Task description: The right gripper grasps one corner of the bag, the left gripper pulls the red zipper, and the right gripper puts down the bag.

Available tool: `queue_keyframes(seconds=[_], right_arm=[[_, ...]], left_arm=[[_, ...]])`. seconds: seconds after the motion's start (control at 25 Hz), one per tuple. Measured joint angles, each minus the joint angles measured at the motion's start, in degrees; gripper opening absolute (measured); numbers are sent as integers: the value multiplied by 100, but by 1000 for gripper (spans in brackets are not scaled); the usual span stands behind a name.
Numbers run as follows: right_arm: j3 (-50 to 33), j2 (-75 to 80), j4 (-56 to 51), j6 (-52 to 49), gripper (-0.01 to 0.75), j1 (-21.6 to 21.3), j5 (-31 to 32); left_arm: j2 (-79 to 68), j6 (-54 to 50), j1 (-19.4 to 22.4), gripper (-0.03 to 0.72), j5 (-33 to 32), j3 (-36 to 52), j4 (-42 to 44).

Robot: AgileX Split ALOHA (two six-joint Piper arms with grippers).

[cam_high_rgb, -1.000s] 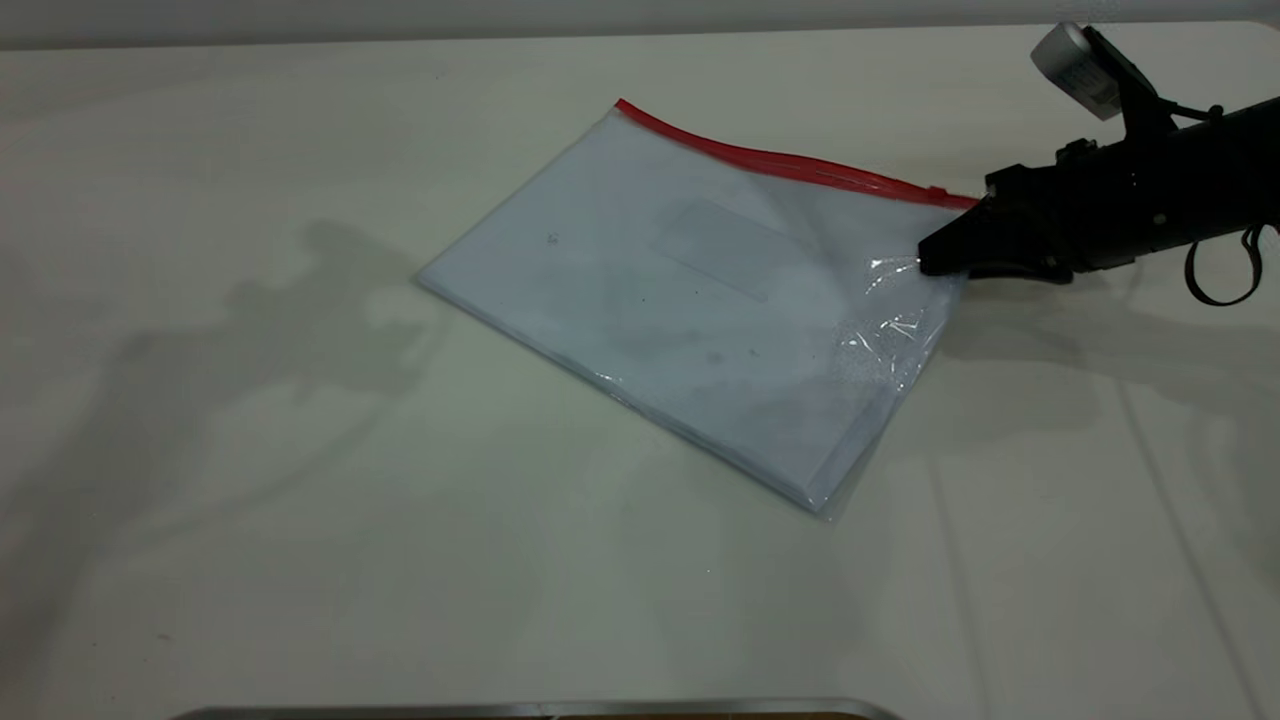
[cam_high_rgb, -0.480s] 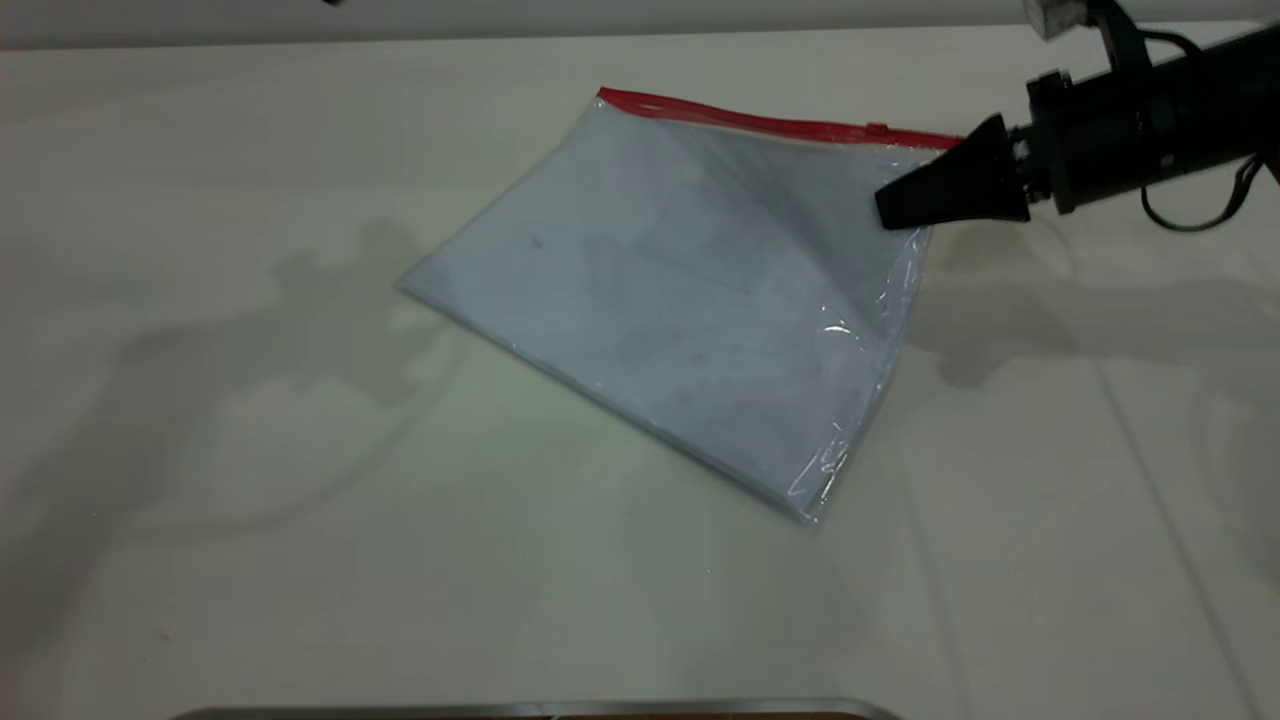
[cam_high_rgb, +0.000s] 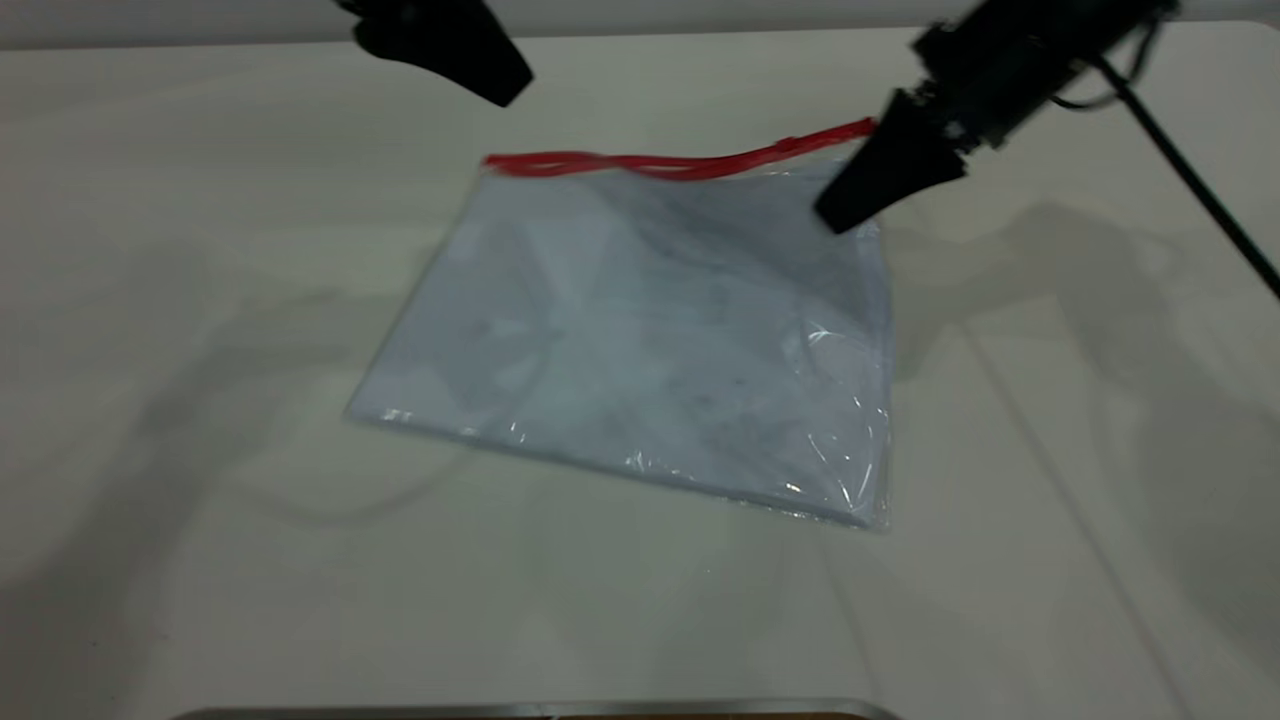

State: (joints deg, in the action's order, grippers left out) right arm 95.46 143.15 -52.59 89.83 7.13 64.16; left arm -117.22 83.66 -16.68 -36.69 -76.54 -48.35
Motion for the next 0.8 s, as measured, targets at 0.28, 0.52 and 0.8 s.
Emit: queue_keyframes(seconds=[0.28, 0.52, 0.8], right_arm=[[486, 0, 277, -52, 33, 604, -677], [491, 12, -179, 393, 33, 727, -1375], [491, 53, -704, 1105, 33, 727, -1345]], left_arm=[[-137, 403, -74, 588, 0, -318, -102], [-236, 1519, -74, 588, 5, -325, -576], [-582, 2631, -79, 588, 115, -325, -1443]])
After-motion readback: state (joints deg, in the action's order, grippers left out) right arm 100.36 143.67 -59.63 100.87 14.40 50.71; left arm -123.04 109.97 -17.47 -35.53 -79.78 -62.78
